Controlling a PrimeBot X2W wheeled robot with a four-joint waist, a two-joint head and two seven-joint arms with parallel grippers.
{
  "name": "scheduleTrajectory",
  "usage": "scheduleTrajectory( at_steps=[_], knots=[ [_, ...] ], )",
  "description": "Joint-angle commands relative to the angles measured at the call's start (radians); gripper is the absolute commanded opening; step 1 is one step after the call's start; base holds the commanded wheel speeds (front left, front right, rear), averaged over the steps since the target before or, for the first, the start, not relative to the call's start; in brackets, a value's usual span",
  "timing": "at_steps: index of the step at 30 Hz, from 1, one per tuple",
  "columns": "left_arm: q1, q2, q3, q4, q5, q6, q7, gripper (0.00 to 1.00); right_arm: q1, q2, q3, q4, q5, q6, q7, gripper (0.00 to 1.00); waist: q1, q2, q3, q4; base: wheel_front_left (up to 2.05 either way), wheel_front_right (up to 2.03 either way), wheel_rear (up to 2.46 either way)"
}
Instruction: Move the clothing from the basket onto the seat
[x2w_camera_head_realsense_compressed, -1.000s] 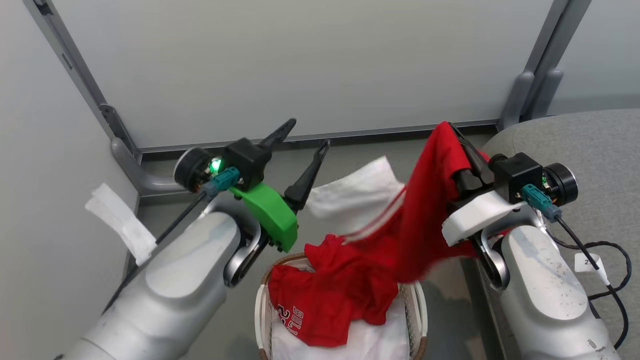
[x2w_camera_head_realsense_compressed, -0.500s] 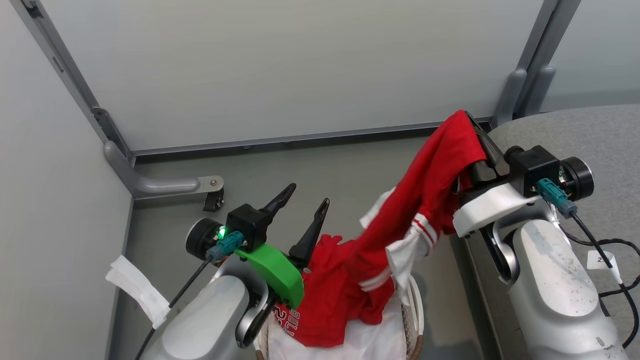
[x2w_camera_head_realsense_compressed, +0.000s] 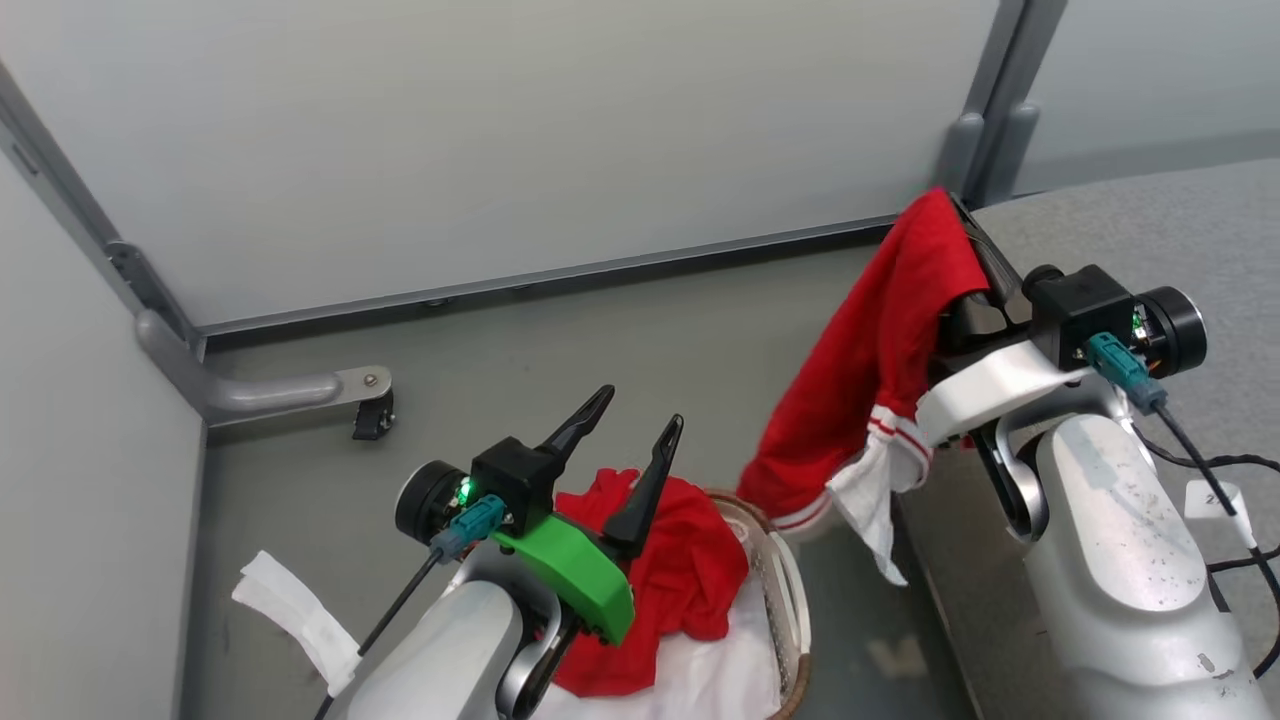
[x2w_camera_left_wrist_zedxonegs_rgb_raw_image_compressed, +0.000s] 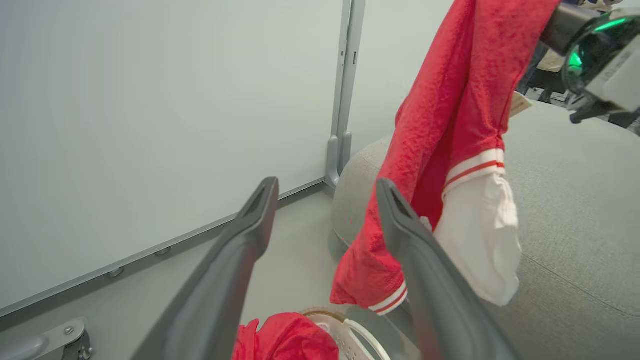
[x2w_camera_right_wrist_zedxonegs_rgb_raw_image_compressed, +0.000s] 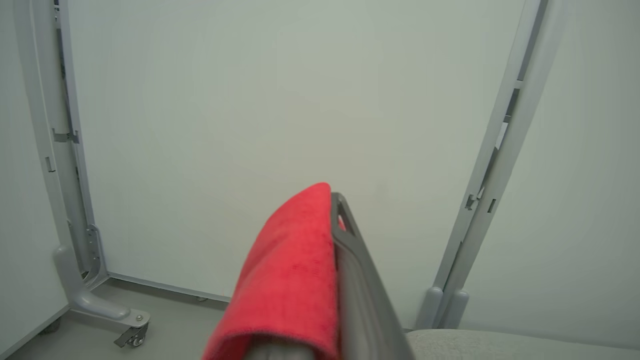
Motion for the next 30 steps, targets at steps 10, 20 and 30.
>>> scheduleTrajectory(
  at_steps=[10, 20, 30],
  knots=[
    [0.021, -0.016, 0.008, -0.035, 0.03, -0.005, -0.001, 1.0, -0.047, -0.004, -0.066, -0.012, -0.058, -0.001, -0.005, 0.0, 0.0, 0.0, 0.049, -0.207, 0.0, 0.0, 0.0],
    [-0.007, -0.014, -0.012, -0.036, 0.039, -0.004, -0.001, 1.0, -0.061, -0.004, -0.121, -0.022, -0.072, -0.001, -0.005, 0.0, 0.0, 0.0, 0.084, -0.299, 0.0, 0.0, 0.0],
    [-0.025, -0.007, -0.029, -0.05, 0.043, -0.004, -0.001, 1.0, -0.073, -0.004, -0.149, -0.012, -0.077, -0.001, -0.005, 0.0, 0.0, 0.0, 0.114, -0.293, 0.0, 0.0, 0.0]
  ],
)
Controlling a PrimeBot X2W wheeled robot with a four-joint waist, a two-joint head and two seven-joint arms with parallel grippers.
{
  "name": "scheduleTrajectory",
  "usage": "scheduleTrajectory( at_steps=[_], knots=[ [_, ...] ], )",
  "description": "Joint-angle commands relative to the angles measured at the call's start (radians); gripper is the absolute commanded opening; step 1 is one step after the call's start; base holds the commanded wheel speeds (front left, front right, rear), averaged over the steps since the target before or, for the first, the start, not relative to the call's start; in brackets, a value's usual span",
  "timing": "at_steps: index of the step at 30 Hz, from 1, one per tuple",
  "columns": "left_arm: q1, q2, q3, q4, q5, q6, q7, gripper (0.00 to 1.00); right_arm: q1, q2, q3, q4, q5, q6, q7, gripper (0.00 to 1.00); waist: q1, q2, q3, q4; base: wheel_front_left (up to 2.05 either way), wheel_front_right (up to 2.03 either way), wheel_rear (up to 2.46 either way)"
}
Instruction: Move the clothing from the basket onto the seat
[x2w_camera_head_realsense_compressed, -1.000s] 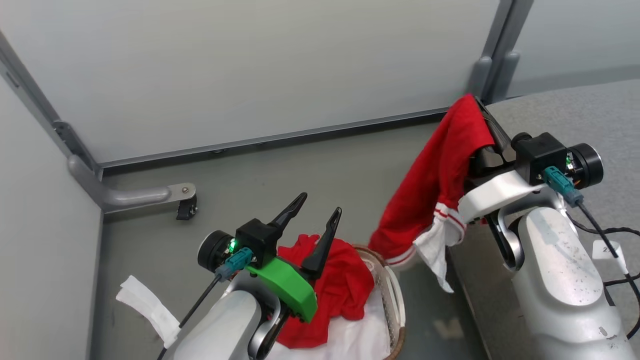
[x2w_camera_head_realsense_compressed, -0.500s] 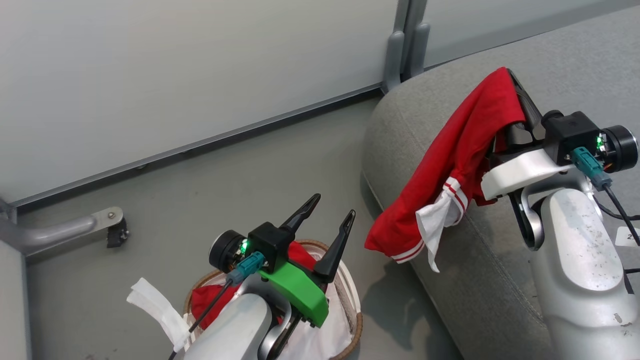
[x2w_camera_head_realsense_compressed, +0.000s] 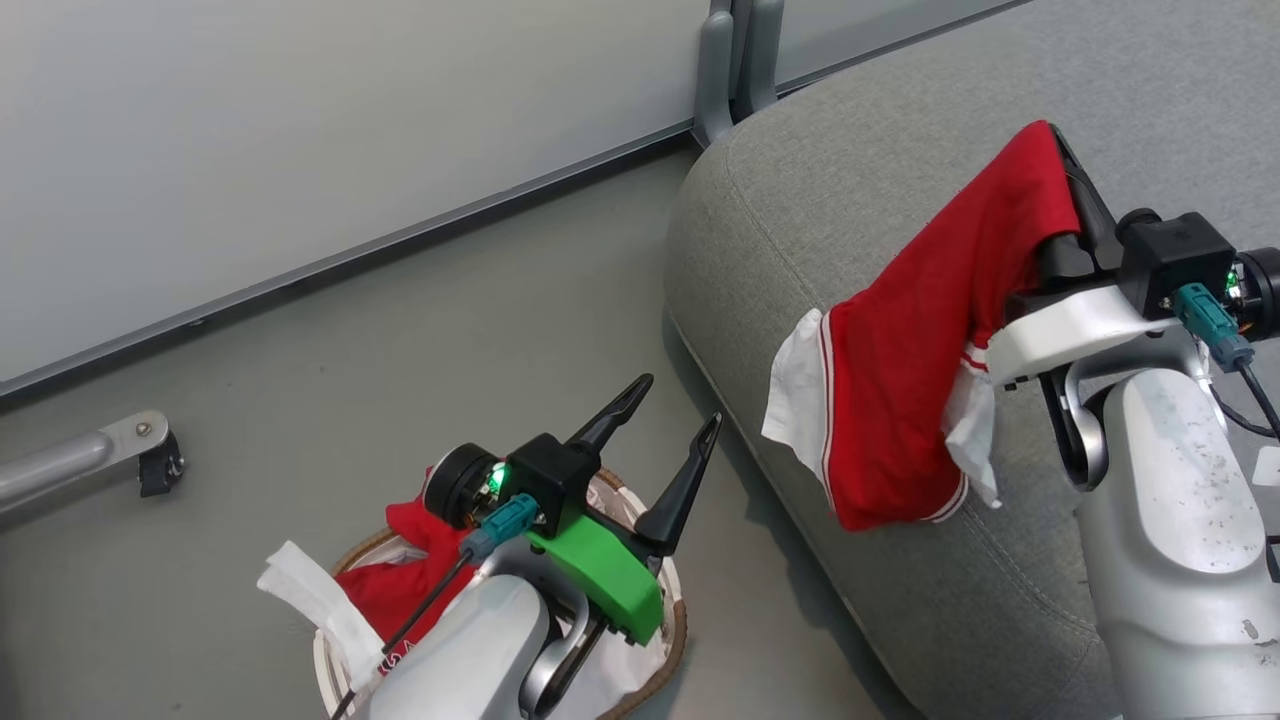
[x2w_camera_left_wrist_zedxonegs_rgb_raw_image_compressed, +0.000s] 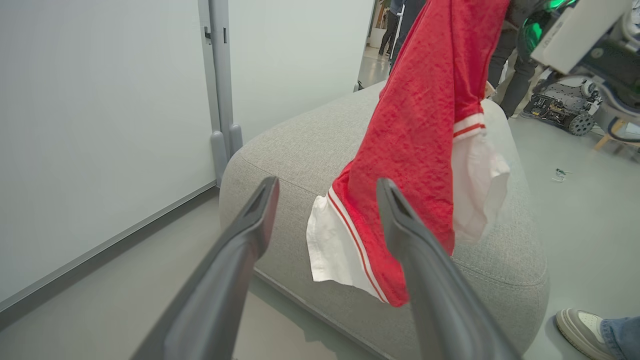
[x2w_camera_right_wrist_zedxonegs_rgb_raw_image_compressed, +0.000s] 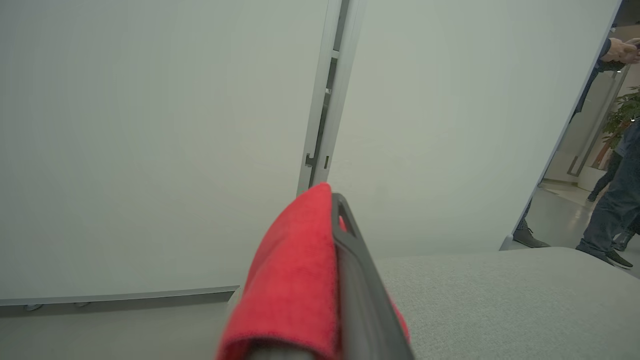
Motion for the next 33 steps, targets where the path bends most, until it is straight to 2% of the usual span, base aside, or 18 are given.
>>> scheduleTrajectory(
  at_steps=[1, 5, 9, 17, 24, 28, 33],
  knots=[
    [-0.019, 0.01, -0.001, -0.005, 0.012, -0.003, -0.001, 1.0, -0.025, -0.002, -0.006, 0.004, -0.008, -0.001, -0.005, 0.0, 0.0, -0.0001, 0.014, 0.012, 0.0, 0.0, 0.0],
    [-0.035, 0.013, -0.004, -0.016, 0.02, -0.003, -0.001, 1.0, -0.077, -0.009, -0.037, 0.031, -0.041, -0.001, -0.005, 0.0, 0.0, -0.0001, 0.053, 0.037, 0.0, 0.0, 0.0],
    [-0.059, 0.02, -0.006, -0.028, 0.03, -0.003, -0.001, 1.0, -0.183, -0.052, -0.075, 0.067, -0.064, -0.001, -0.005, 0.0, 0.0, -0.0001, 0.114, 0.069, 0.0, 0.0, 0.0],
    [-0.117, 0.04, -0.013, -0.057, 0.052, -0.003, -0.001, 1.0, -0.471, -0.209, -0.135, 0.193, -0.114, -0.001, 0.001, 0.0, 0.0, -0.0001, 0.26, 0.137, 0.0, 0.0, 0.0],
    [-0.173, 0.051, -0.009, -0.08, 0.078, -0.003, -0.001, 1.0, -0.684, -0.337, -0.16, 0.316, -0.12, -0.001, 0.076, 0.0, 0.0, -0.0001, 0.379, 0.183, 0.0, 0.0, 0.0],
    [-0.196, 0.053, -0.011, -0.089, 0.086, -0.003, -0.001, 1.0, -0.723, -0.391, -0.169, 0.399, -0.12, -0.001, 0.121, 0.0, 0.0, -0.0001, 0.432, 0.205, 0.0, 0.0, 0.0],
    [-0.211, 0.059, -0.011, -0.091, 0.09, -0.003, -0.001, 1.0, -0.68, -0.41, -0.168, 0.516, -0.108, -0.001, 0.138, 0.0, 0.0, -0.0001, 0.475, 0.218, 0.0, 0.0, 0.0]
  ],
)
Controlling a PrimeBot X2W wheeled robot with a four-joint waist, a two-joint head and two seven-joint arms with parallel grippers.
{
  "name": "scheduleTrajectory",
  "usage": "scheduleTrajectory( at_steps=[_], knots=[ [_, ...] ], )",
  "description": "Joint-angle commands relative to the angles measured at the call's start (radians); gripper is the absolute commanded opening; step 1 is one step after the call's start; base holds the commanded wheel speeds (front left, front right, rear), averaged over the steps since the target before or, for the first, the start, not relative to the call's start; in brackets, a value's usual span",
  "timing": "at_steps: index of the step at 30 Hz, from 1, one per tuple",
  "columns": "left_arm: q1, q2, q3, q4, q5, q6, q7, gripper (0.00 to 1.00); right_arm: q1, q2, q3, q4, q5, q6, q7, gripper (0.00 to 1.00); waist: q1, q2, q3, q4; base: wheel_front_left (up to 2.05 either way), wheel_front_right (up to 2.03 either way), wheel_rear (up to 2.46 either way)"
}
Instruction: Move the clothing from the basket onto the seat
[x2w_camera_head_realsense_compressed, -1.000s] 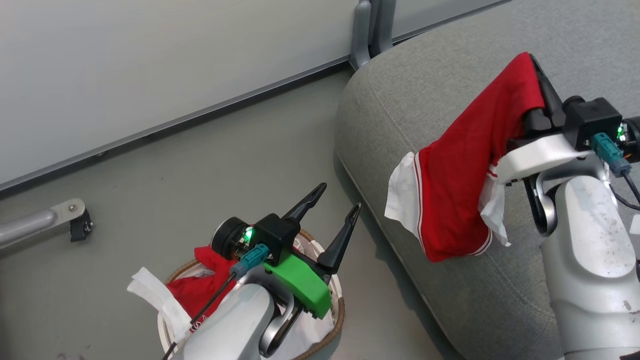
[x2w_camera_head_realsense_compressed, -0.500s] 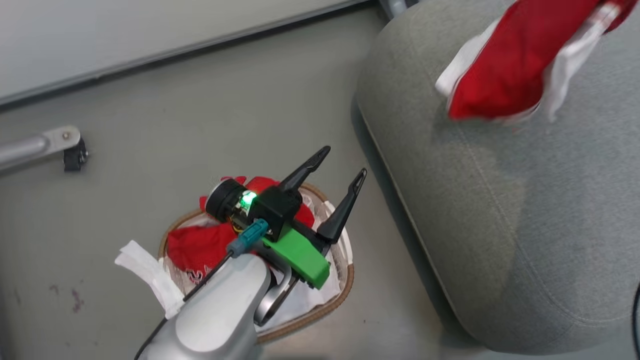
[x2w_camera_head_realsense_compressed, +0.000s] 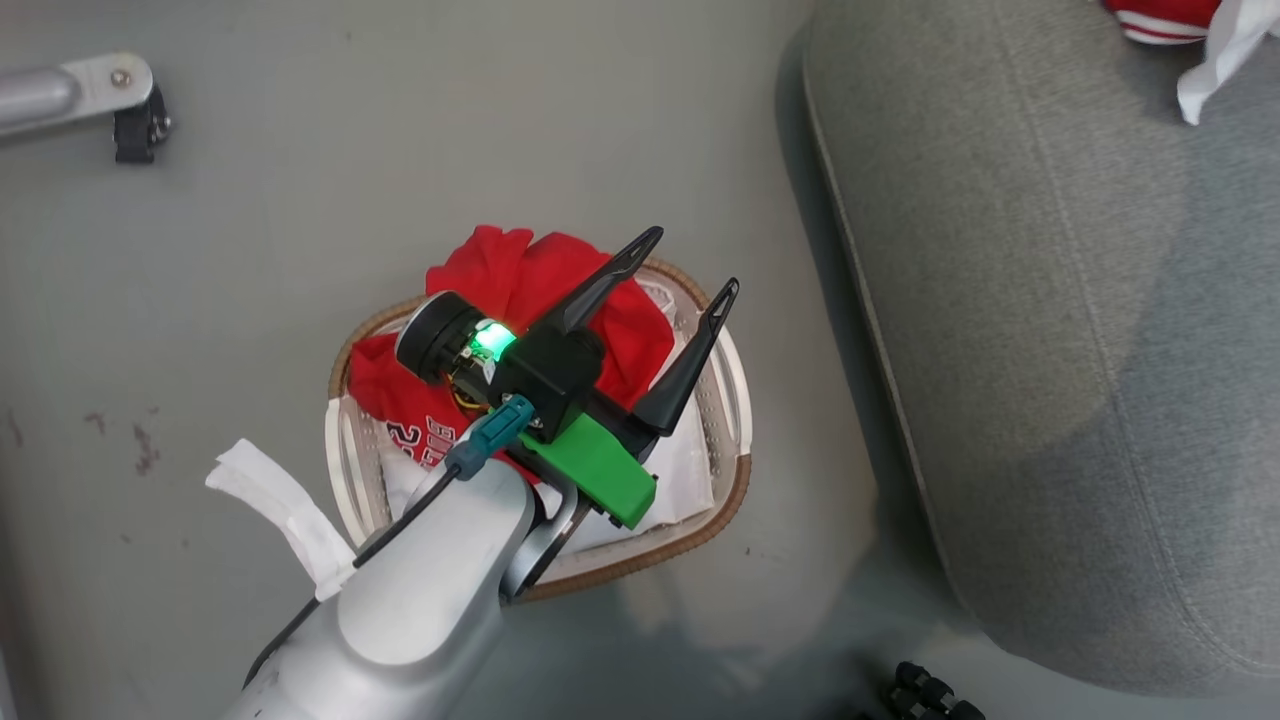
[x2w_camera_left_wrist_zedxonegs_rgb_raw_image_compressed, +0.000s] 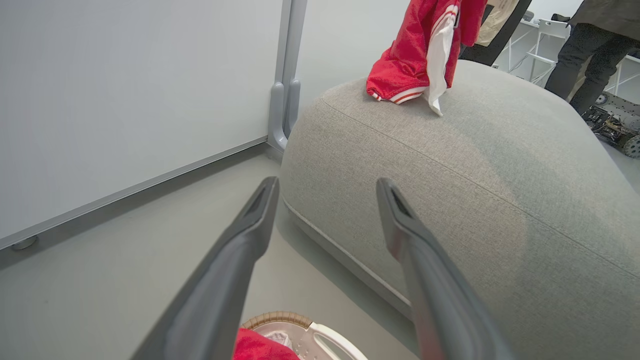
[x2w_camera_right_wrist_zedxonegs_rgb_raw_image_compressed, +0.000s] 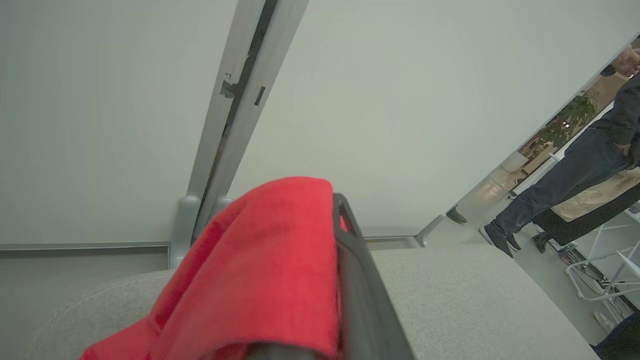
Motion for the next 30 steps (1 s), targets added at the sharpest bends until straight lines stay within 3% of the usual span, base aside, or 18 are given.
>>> scheduleTrajectory(
  at_steps=[1, 16, 19, 20, 21, 30],
  knots=[
    [-0.021, 0.008, 0.003, -0.001, 0.002, -0.003, -0.001, 1.0, 0.03, -0.009, -0.008, 0.031, 0.007, -0.001, -0.003, 0.0, -0.0002, -0.0001, 0.06, 0.04, 0.0, 0.0, 0.0],
    [-0.014, 0.024, 0.015, 0.004, 0.023, -0.003, -0.001, 1.0, 0.154, 0.049, -0.056, 0.284, -0.009, -0.001, -0.118, 0.0, -0.0002, -0.0001, 0.102, 0.029, 0.0, 0.0, 0.0],
    [-0.012, 0.028, 0.017, 0.008, 0.024, -0.003, -0.001, 1.0, 0.167, 0.064, -0.062, 0.288, -0.019, -0.001, -0.134, 0.47, -0.0002, -0.0001, 0.101, 0.023, 0.0, 0.0, 0.0],
    [-0.009, 0.028, 0.018, 0.009, 0.024, -0.003, -0.001, 1.0, 0.173, 0.07, -0.065, 0.284, -0.019, -0.001, -0.135, 0.96, -0.0002, -0.0001, 0.099, 0.021, 0.0, 0.0, 0.0],
    [-0.003, 0.029, 0.02, 0.012, 0.023, -0.003, -0.001, 1.0, 0.182, 0.079, -0.067, 0.275, -0.027, -0.001, -0.142, 1.0, -0.0002, -0.0001, 0.093, 0.017, 0.0, 0.0, 0.0],
    [0.02, 0.03, 0.034, 0.025, 0.01, -0.003, -0.001, 1.0, 0.282, 0.14, -0.046, 0.147, 0.002, -0.001, -0.143, 1.0, -0.0002, -0.0001, 0.036, -0.001, 0.0, 0.0, 0.0]
  ],
)
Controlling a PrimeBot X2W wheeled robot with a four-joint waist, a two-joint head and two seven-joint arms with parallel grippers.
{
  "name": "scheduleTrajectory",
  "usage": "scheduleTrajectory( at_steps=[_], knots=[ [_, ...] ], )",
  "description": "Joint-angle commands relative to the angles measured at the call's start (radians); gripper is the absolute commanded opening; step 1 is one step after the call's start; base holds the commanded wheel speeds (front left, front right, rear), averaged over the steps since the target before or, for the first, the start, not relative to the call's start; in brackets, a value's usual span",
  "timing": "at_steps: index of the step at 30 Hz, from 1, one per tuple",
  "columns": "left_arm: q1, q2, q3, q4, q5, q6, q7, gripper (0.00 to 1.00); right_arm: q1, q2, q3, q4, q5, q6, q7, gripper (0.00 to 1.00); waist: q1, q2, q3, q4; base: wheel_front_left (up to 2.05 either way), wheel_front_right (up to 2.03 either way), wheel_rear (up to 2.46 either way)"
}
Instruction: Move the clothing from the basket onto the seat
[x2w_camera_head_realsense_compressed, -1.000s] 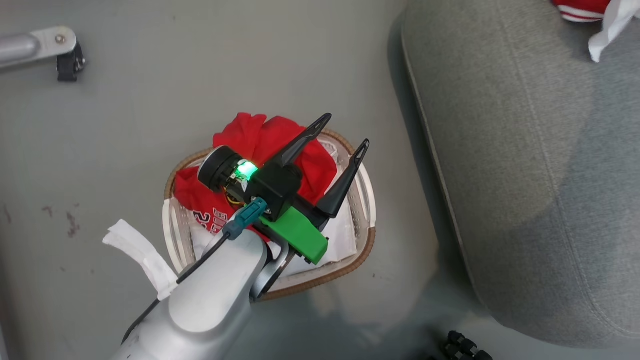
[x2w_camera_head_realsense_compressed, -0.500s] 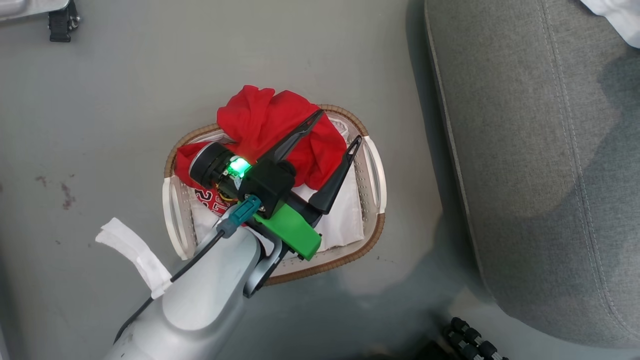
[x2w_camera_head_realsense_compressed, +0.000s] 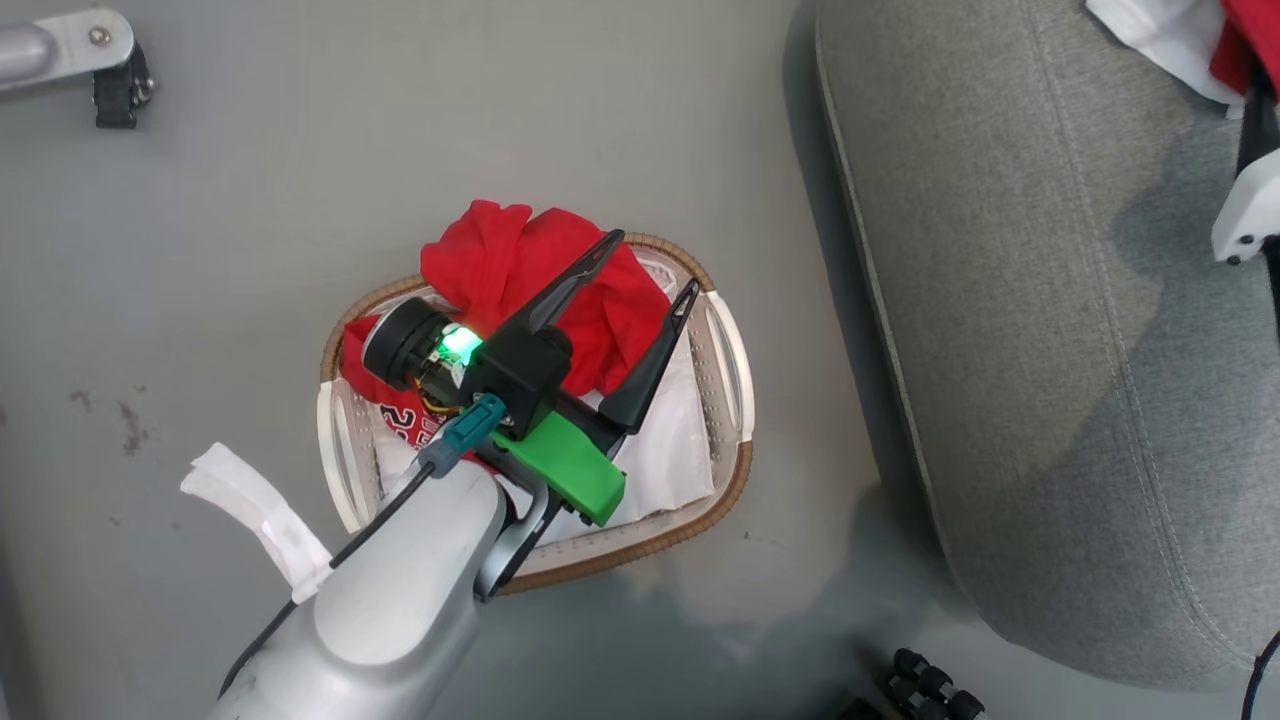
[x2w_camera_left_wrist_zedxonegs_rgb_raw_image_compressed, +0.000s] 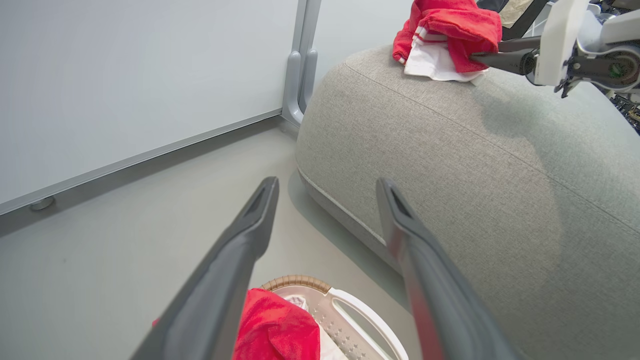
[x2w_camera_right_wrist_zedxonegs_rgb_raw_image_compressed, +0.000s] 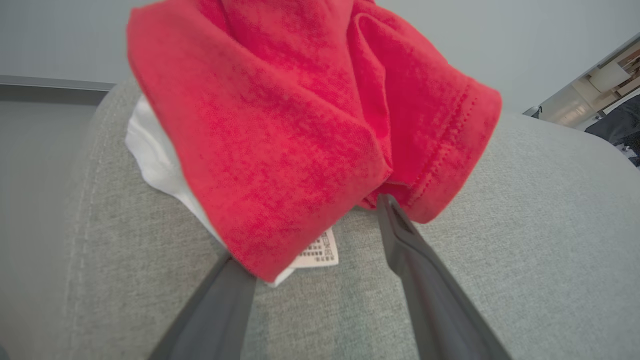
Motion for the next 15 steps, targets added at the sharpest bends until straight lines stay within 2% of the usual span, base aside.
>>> scheduleTrajectory(
  at_steps=[1, 8, 15],
  knots=[
    [0.015, 0.006, 0.011, 0.002, -0.006, -0.003, -0.001, 1.0, 0.029, 0.005, 0.01, -0.023, 0.012, -0.001, -0.004, 1.0, -0.0001, 0.0, -0.03, -0.01, 0.0, 0.0, 0.0],
    [0.051, -0.005, 0.036, 0.007, -0.017, -0.003, -0.001, 1.0, 0.123, 0.024, 0.046, -0.088, 0.048, -0.001, -0.005, 1.0, -0.0001, 0.0, -0.106, -0.012, 0.0, 0.0, 0.0],
    [0.108, -0.019, 0.086, 0.004, -0.022, -0.003, -0.001, 1.0, 0.192, 0.005, 0.081, -0.132, 0.077, -0.001, -0.005, 1.0, -0.0001, 0.0, -0.203, 0.012, 0.0, 0.0, 0.0]
  ],
)
